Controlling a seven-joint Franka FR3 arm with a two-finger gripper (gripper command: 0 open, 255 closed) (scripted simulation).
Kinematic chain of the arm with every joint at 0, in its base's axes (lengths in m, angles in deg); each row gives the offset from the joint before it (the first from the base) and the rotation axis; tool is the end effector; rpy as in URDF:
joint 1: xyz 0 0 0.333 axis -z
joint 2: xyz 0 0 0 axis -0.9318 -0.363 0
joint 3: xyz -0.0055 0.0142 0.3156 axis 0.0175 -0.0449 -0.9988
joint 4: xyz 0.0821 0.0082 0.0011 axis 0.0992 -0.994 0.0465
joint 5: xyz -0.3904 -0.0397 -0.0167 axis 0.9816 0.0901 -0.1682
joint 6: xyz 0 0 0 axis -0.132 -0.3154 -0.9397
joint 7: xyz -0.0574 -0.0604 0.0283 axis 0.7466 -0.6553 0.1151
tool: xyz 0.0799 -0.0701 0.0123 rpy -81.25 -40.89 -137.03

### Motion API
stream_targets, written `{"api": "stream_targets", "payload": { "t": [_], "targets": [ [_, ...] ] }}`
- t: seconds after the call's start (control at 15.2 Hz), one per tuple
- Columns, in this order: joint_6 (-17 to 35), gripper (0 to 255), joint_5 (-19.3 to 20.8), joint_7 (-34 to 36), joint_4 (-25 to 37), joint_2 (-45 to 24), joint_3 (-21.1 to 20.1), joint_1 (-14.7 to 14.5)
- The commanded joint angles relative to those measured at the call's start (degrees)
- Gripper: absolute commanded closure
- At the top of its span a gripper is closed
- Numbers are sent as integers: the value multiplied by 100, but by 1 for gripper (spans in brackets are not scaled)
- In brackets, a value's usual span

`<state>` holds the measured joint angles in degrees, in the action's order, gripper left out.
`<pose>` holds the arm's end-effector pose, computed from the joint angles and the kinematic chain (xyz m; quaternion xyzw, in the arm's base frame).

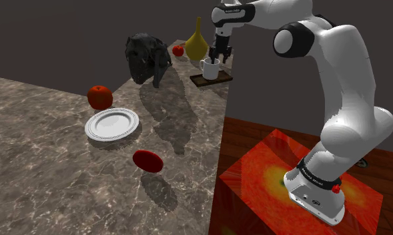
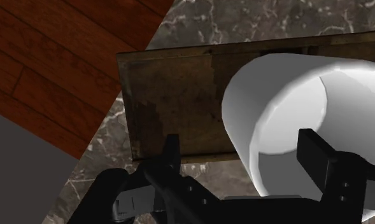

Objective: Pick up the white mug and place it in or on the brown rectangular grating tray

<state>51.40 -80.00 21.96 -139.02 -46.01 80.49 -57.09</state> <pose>0.7271 -0.1966 0.3942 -0.9892 0.1456 0.0164 0.0079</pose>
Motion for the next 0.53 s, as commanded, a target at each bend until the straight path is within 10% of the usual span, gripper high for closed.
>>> {"api": "stream_targets", "payload": {
  "t": [0.0, 0.46],
  "targets": [
    [0, 0, 0, 0, 0, 0, 0, 0],
    [-867, 0, -2, 30, 1062, -191, -5, 60]
  ]
}}
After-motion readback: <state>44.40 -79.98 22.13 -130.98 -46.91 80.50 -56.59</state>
